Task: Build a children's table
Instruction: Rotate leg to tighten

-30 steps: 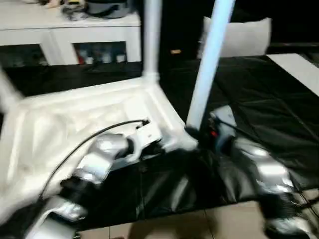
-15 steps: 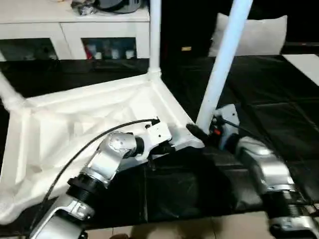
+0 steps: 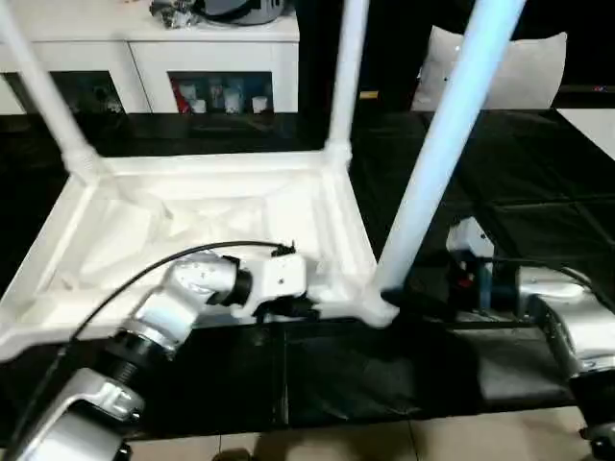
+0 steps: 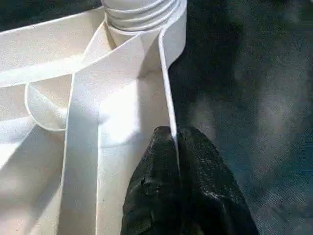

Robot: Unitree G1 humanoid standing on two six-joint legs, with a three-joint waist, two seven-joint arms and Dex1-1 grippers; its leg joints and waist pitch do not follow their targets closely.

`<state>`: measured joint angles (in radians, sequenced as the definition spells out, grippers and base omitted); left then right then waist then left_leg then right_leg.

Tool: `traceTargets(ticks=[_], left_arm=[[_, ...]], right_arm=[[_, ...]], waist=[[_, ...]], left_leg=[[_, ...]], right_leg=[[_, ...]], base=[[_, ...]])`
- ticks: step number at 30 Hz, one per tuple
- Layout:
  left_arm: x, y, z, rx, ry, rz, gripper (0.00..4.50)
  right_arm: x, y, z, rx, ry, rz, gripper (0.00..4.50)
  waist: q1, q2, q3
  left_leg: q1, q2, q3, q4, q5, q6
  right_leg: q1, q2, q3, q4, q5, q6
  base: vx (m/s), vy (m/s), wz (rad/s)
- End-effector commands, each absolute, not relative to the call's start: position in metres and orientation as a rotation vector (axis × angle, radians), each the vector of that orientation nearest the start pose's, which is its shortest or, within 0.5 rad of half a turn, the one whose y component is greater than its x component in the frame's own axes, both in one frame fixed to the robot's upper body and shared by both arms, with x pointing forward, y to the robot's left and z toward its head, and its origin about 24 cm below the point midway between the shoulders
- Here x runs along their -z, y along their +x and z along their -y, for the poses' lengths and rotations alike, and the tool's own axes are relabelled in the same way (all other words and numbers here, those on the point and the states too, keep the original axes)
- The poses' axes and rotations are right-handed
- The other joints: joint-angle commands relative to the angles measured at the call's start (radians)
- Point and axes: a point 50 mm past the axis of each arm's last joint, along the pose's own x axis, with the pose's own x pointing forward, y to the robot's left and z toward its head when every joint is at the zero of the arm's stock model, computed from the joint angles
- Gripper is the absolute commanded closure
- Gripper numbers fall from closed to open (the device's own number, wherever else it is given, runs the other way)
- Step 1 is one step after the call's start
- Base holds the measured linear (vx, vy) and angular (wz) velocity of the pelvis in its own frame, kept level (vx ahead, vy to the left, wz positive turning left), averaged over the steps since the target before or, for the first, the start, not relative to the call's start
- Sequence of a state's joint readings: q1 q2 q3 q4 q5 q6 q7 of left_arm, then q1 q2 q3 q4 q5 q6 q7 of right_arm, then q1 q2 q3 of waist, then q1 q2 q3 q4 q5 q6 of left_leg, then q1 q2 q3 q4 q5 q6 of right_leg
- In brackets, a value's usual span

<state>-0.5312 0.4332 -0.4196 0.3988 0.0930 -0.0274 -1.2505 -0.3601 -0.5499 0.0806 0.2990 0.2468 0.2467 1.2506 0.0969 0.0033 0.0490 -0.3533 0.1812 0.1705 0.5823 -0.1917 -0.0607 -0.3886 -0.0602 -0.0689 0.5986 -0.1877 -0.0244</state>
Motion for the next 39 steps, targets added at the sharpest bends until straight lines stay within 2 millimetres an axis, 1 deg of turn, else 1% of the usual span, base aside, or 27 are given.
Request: traceTargets(ticks=[1, 3, 4, 6, 7, 9, 10, 13, 14, 17, 20, 23, 24, 25, 26, 28, 29, 30, 31, 32, 33, 34, 35, 36, 37, 38, 39], left_arm=[[-0.054, 0.286, -0.111, 1.673, 0.771, -0.384, 4.50], [-0.054, 0.285, -0.112, 1.711, 0.792, -0.385, 4.50], [-0.054, 0.284, -0.112, 1.720, 0.796, -0.385, 4.50], [-0.056, 0.284, -0.113, 1.753, 0.814, -0.385, 4.50], [-0.057, 0.284, -0.114, 1.769, 0.826, -0.384, 4.50], [-0.058, 0.285, -0.114, 1.772, 0.828, -0.383, 4.50], [-0.059, 0.285, -0.113, 1.773, 0.826, -0.379, 4.50], [-0.059, 0.286, -0.112, 1.779, 0.821, -0.371, 4.50], [-0.059, 0.286, -0.111, 1.781, 0.820, -0.370, 4.50], [-0.059, 0.286, -0.111, 1.784, 0.804, -0.366, 4.50], [-0.058, 0.285, -0.111, 1.782, 0.766, -0.369, 4.50], [-0.056, 0.283, -0.110, 1.760, 0.712, -0.383, 4.50], [-0.056, 0.283, -0.111, 1.757, 0.709, -0.386, 4.50], [-0.055, 0.283, -0.110, 1.747, 0.705, -0.388, 4.50], [-0.054, 0.282, -0.110, 1.725, 0.696, -0.387, 4.50], [-0.054, 0.283, -0.107, 1.687, 0.651, -0.388, 4.50], [-0.054, 0.283, -0.105, 1.664, 0.630, -0.389, 4.50], [-0.054, 0.283, -0.104, 1.652, 0.620, -0.390, 4.50], [-0.053, 0.284, -0.099, 1.602, 0.582, -0.397, 4.50], [-0.053, 0.284, -0.099, 1.602, 0.582, -0.397, 4.50], [-0.053, 0.286, -0.093, 1.550, 0.551, -0.394, 4.50], [-0.053, 0.290, -0.081, 1.455, 0.497, -0.390, 4.50], [-0.053, 0.290, -0.081, 1.455, 0.497, -0.390, 4.50], [-0.053, 0.296, -0.069, 1.361, 0.458, -0.385, 4.50], [-0.053, 0.296, -0.069, 1.361, 0.458, -0.385, 4.50], [-0.053, 0.298, -0.067, 1.344, 0.452, -0.385, 4.50], [-0.054, 0.300, -0.062, 1.305, 0.437, -0.386, 4.50]], right_arm=[[-0.077, 0.286, 0.197, -1.265, -0.162, -0.341, 0.52], [-0.076, 0.284, 0.194, -1.312, -0.158, -0.360, 0.60], [-0.076, 0.283, 0.194, -1.323, -0.158, -0.365, 0.84], [-0.073, 0.279, 0.190, -1.375, -0.148, -0.396, 0.92], [-0.070, 0.277, 0.187, -1.405, -0.138, -0.414, 1.05], [-0.070, 0.277, 0.186, -1.411, -0.134, -0.416, 1.28], [-0.068, 0.275, 0.183, -1.427, -0.121, -0.421, 1.28], [-0.067, 0.273, 0.179, -1.447, -0.100, -0.428, 1.58], [-0.067, 0.273, 0.179, -1.451, -0.096, -0.429, 1.66], [-0.066, 0.273, 0.178, -1.458, -0.092, -0.431, 1.91], [-0.066, 0.271, 0.176, -1.460, -0.066, -0.422, 2.20], [-0.066, 0.269, 0.173, -1.446, -0.020, -0.413, 2.31], [-0.066, 0.269, 0.173, -1.439, -0.017, -0.413, 2.31], [-0.066, 0.269, 0.171, -1.431, -0.014, -0.402, 2.34], [-0.066, 0.268, 0.167, -1.418, 0.004, -0.394, 2.37], [-0.062, 0.270, 0.162, -1.357, -0.001, -0.415, 2.39], [-0.060, 0.272, 0.159, -1.316, -0.010, -0.419, 2.40], [-0.059, 0.273, 0.158, -1.296, -0.015, -0.419, 2.40], [-0.056, 0.281, 0.152, -1.189, -0.021, -0.405, 2.41], [-0.056, 0.281, 0.152, -1.189, -0.021, -0.405, 2.41], [-0.053, 0.290, 0.147, -1.071, -0.014, -0.397, 2.42], [-0.049, 0.303, 0.140, -0.889, 0.000, -0.406, 2.43], [-0.049, 0.303, 0.140, -0.889, 0.000, -0.406, 2.43], [-0.047, 0.311, 0.132, -0.796, 0.035, -0.421, 2.45], [-0.047, 0.311, 0.132, -0.796, 0.035, -0.421, 2.46], [-0.046, 0.312, 0.131, -0.779, 0.041, -0.424, 2.46], [-0.045, 0.316, 0.127, -0.728, 0.052, -0.432, 2.46]], waist=[[0.002, -0.006, -0.060], [0.006, -0.007, -0.060], [0.008, -0.006, -0.060], [0.012, -0.005, -0.060], [0.016, -0.005, -0.061], [0.016, -0.005, -0.061], [0.017, -0.004, -0.061], [0.018, -0.004, -0.060], [0.018, -0.002, -0.061], [0.018, -0.001, -0.062], [0.018, -0.001, -0.062], [0.018, -0.001, -0.061], [0.018, -0.002, -0.061], [0.018, -0.002, -0.061], [0.015, 0.003, -0.059], [0.013, 0.002, -0.056], [0.013, 0.007, -0.055], [0.008, 0.005, -0.051], [0.004, 0.005, -0.050], [-0.005, 0.003, -0.045], [-0.008, 0.005, -0.047], [-0.028, 0.005, -0.044], [-0.028, 0.005, -0.044], [-0.041, 0.006, -0.045], [-0.051, 0.007, -0.046], [-0.055, 0.005, -0.048], [-0.059, 0.008, -0.049]], left_leg=[[0.004, 0.056, -0.010, -0.060, -0.156, 0.074], [0.003, 0.056, -0.011, -0.060, -0.156, 0.077], [0.004, 0.058, -0.011, -0.060, -0.157, 0.075], [0.005, 0.058, -0.010, -0.060, -0.159, 0.072], [0.005, 0.058, -0.011, -0.060, -0.157, 0.070], [0.005, 0.058, -0.011, -0.060, -0.158, 0.066], [0.005, 0.058, -0.010, -0.060, -0.164, 0.062], [0.004, 0.056, -0.011, -0.060, -0.168, 0.055], [0.005, 0.057, -0.012, -0.061, -0.170, 0.053], [0.005, 0.057, -0.012, -0.060, -0.168, 0.051], [0.004, 0.056, -0.012, -0.060, -0.165, 0.052], [0.005, 0.056, -0.011, -0.060, -0.168, 0.049], [0.002, 0.056, -0.012, -0.061, -0.170, 0.048], [0.003, 0.056, -0.012, -0.061, -0.173, 0.047], [0.005, 0.056, -0.013, -0.064, -0.188, 0.042], [0.008, 0.056, -0.013, -0.066, -0.208, 0.033], [0.009, 0.056, -0.015, -0.068, -0.214, 0.027], [0.010, 0.055, -0.014, -0.070, -0.238, 0.018], [0.011, 0.052, -0.017, -0.072, -0.264, 0.007], [0.012, 0.048, -0.020, -0.073, -0.288, -0.003], [0.014, 0.049, -0.022, -0.073, -0.294, -0.010], [0.008, 0.047, -0.027, -0.077, -0.302, -0.025], [0.008, 0.047, -0.027, -0.077, -0.302, -0.025], [0.008, 0.045, -0.031, -0.077, -0.317, -0.034], [0.013, 0.043, -0.032, -0.073, -0.334, -0.034], [0.013, 0.042, -0.030, -0.071, -0.330, -0.019], [0.009, 0.043, -0.030, -0.072, -0.320, -0.016]], right_leg=[[0.048, -0.088, 0.051, -0.069, -0.209, -0.213], [0.048, -0.087, 0.050, -0.068, -0.208, -0.213], [0.047, -0.088, 0.050, -0.067, -0.206, -0.215], [0.046, -0.088, 0.051, -0.066, -0.202, -0.219], [0.047, -0.089, 0.051, -0.065, -0.198, -0.219], [0.046, -0.088, 0.051, -0.064, -0.196, -0.220], [0.047, -0.089, 0.051, -0.066, -0.202, -0.220], [0.048, -0.089, 0.051, -0.067, -0.218, -0.212], [0.047, -0.089, 0.051, -0.067, -0.221, -0.212], [0.048, -0.088, 0.050, -0.065, -0.205, -0.216], [0.049, -0.089, 0.050, -0.065, -0.192, -0.220], [0.049, -0.088, 0.051, -0.065, -0.200, -0.218], [0.051, -0.089, 0.050, -0.065, -0.209, -0.216], [0.049, -0.089, 0.050, -0.067, -0.218, -0.213], [0.047, -0.088, 0.050, -0.071, -0.244, -0.205], [0.046, -0.088, 0.051, -0.074, -0.280, -0.198], [0.046, -0.088, 0.051, -0.074, -0.293, -0.196], [0.043, -0.087, 0.051, -0.080, -0.335, -0.186], [0.042, -0.090, 0.049, -0.085, -0.401, -0.169], [0.039, -0.090, 0.046, -0.094, -0.467, -0.149], [0.039, -0.093, 0.047, -0.094, -0.487, -0.142], [0.040, -0.090, 0.043, -0.094, -0.519, -0.124], [0.040, -0.090, 0.043, -0.094, -0.519, -0.124], [0.039, -0.090, 0.039, -0.098, -0.534, -0.116], [0.034, -0.090, 0.038, -0.103, -0.544, -0.114], [0.036, -0.090, 0.041, -0.107, -0.522, -0.115], [0.038, -0.090, 0.043, -0.102, -0.494, -0.123]], base=[[0.000, 0.000, 0.00], [0.000, 0.000, 0.00], [0.000, 0.000, 0.00], [0.000, 0.000, 0.00], [0.000, 0.000, 0.00], [0.000, 0.000, 0.00], [0.000, 0.000, 0.00], [0.000, 0.000, 0.00], [0.000, 0.000, 0.00], [0.000, 0.000, 0.00], [0.000, 0.000, 0.00], [0.000, 0.000, 0.00], [0.000, 0.000, 0.00], [0.000, 0.000, 0.00], [0.000, 0.000, 0.00], [0.000, 0.000, 0.00], [0.000, 0.000, 0.00], [0.000, 0.000, 0.00], [0.000, 0.000, 0.00], [0.000, 0.000, 0.00], [0.000, 0.000, 0.00], [0.000, 0.000, 0.00], [0.000, 0.000, 0.00], [0.000, 0.000, 0.00], [0.000, 0.000, 0.00], [0.000, 0.000, 0.00], [0.000, 0.000, 0.00]])
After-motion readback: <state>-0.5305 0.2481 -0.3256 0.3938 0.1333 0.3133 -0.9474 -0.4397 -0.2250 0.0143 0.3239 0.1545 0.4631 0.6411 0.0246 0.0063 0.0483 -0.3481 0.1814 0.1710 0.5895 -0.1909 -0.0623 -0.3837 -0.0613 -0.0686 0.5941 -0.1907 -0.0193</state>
